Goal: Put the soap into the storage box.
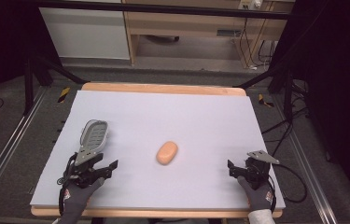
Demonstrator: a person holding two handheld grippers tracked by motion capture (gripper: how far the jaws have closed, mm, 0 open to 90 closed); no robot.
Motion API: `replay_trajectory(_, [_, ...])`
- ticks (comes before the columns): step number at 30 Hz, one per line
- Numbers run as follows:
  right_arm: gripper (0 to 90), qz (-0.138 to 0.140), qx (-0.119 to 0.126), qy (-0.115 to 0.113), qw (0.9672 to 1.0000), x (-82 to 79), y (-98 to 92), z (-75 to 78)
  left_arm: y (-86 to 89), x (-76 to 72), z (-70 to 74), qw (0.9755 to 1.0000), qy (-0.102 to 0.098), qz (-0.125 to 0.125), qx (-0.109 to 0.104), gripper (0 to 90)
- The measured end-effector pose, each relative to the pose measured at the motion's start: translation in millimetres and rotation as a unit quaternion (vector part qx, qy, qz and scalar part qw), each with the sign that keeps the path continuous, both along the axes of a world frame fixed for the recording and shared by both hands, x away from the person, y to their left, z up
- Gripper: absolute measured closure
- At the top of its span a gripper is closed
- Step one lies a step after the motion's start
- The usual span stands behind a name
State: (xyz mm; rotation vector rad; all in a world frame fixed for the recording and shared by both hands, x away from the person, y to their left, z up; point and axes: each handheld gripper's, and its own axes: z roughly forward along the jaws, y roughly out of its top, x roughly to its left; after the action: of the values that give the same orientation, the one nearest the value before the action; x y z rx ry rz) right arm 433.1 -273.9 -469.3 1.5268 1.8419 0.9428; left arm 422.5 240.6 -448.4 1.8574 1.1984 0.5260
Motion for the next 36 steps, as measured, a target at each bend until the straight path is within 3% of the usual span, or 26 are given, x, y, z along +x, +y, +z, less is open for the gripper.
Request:
replay_trajectory(15, [5.7,-0.006,-0.005,0.006,1.0,0.4,1.6,-1.1,-18.3,7.2,12.2,0.9997,-0.003,-0.026,0.004,29.8])
replay_trajectory(36, [5.7,-0.004,-0.006,0.008,0.9999,0.6,3.1,-1.6,-74.0,31.2,23.3,0.9974,0.006,-0.072,0.002,27.1])
